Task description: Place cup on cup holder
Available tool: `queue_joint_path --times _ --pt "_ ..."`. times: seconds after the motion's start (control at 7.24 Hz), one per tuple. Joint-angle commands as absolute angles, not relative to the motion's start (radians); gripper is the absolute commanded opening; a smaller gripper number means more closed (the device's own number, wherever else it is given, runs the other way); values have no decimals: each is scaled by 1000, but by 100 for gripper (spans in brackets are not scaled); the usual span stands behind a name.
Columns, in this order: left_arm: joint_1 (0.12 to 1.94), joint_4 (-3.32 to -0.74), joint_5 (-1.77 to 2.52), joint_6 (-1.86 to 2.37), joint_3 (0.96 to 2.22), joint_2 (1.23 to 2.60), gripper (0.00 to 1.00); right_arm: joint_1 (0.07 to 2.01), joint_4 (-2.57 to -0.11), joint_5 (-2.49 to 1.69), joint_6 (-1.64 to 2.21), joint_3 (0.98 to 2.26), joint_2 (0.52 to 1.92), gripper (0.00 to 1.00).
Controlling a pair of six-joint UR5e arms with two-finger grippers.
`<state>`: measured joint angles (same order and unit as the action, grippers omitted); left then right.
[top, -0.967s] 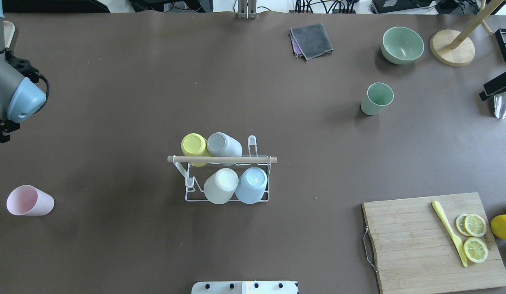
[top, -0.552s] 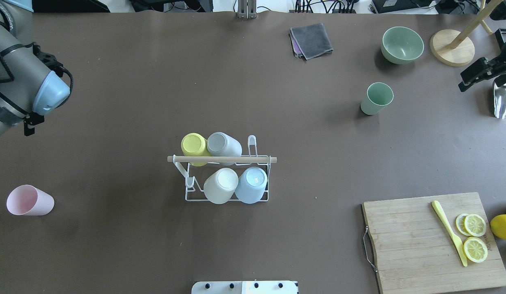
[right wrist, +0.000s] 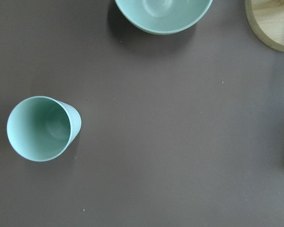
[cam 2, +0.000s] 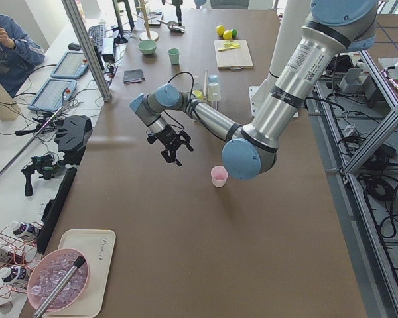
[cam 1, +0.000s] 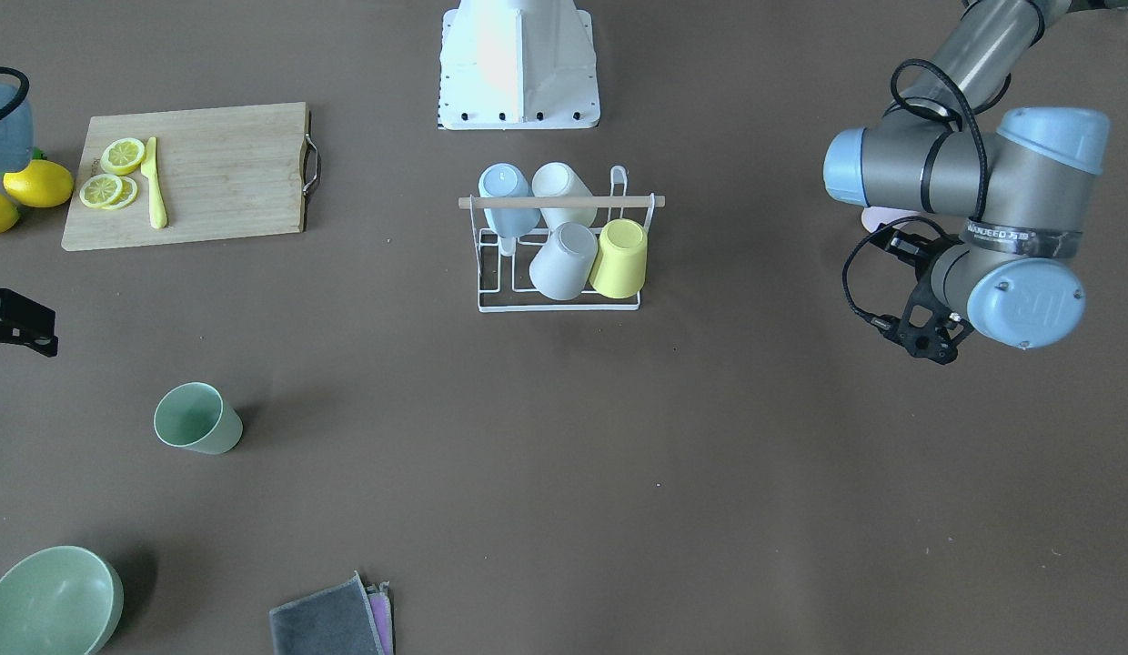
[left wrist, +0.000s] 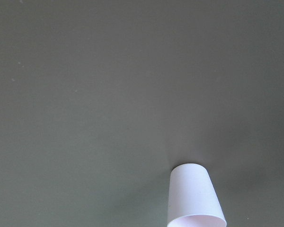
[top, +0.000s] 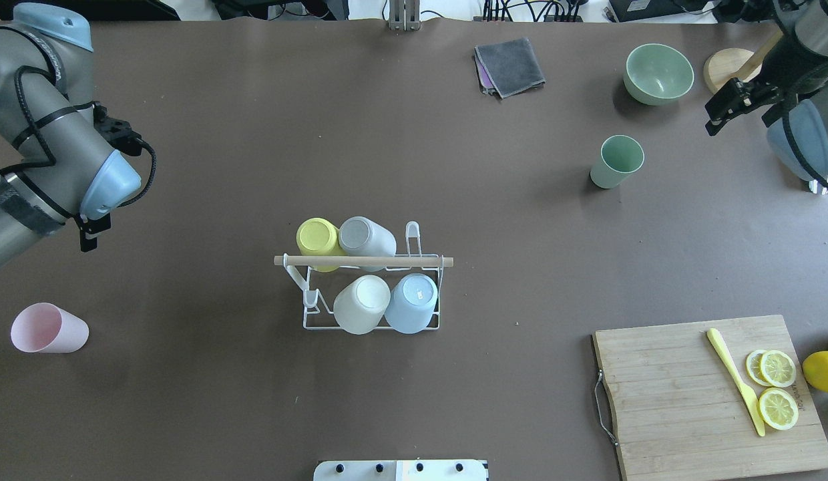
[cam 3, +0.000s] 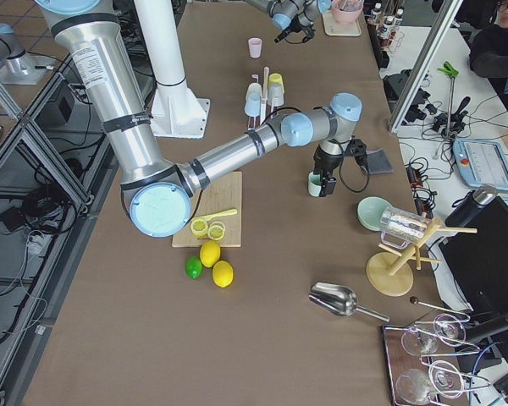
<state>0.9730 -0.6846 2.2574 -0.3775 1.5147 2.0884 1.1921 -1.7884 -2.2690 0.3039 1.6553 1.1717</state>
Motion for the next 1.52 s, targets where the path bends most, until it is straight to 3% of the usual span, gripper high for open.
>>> queue_joint_path --times 0.0,0.41,0.97,1.38 --pt "927 -643 2267 -443 1516 2065 97 1157 -1790 -2272 308 1519 1045 100" --pt "858 -641 2260 -446 1516 2046 97 1135 -1787 -2273 305 1185 788 100" --pt "798 -621 2204 -440 1514 2019 97 1114 -1769 -2273 195 808 588 100" --pt "750 -598 2157 -434 1509 2019 97 1092 -1769 -2330 155 686 532 100"
